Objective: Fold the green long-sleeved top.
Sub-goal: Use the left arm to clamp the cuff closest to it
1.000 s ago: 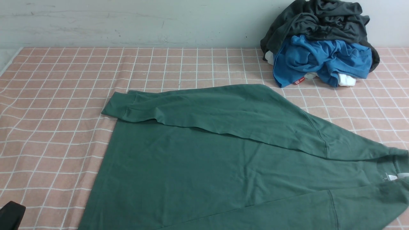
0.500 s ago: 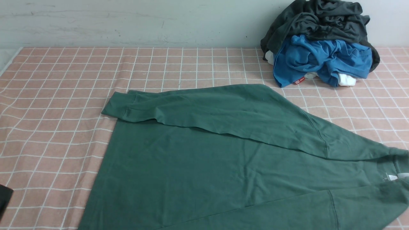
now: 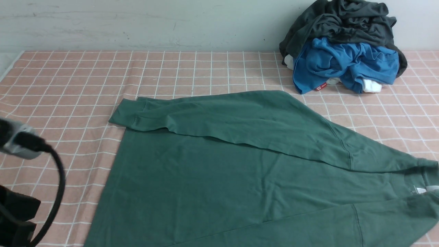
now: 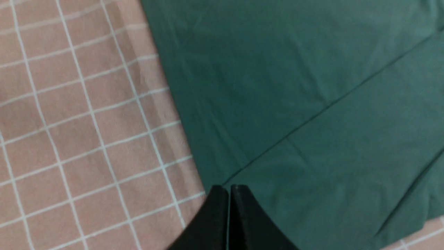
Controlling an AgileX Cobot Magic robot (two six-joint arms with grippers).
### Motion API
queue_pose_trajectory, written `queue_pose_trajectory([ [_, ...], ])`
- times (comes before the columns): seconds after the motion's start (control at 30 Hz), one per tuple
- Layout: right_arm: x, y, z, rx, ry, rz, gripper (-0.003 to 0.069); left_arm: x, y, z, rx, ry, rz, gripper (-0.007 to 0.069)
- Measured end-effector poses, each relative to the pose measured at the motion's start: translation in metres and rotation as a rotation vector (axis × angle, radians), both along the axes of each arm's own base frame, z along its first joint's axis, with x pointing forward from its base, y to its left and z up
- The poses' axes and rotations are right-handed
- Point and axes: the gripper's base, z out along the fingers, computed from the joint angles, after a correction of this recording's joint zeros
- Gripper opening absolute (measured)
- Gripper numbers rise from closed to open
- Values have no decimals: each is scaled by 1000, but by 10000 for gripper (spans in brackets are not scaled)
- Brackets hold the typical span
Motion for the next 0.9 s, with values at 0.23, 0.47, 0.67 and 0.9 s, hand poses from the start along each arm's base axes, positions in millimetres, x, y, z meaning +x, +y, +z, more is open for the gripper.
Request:
queue_pose_trajectory([
  [0.23,16,29,-39,-152,621,381,-14,29,-41,-51,142,275,-264,82],
  [0.47,12,37,-46,-235,682,478,-14,34,-70,-108,277,368,-435,322],
  [0.67,15,37,-46,-235,656,460,-14,56,-77,-138,329,358,-424,481],
  [0.9,16,37,-46,-238,646,454,-14,64,-79,-172,387,492,-406,487],
])
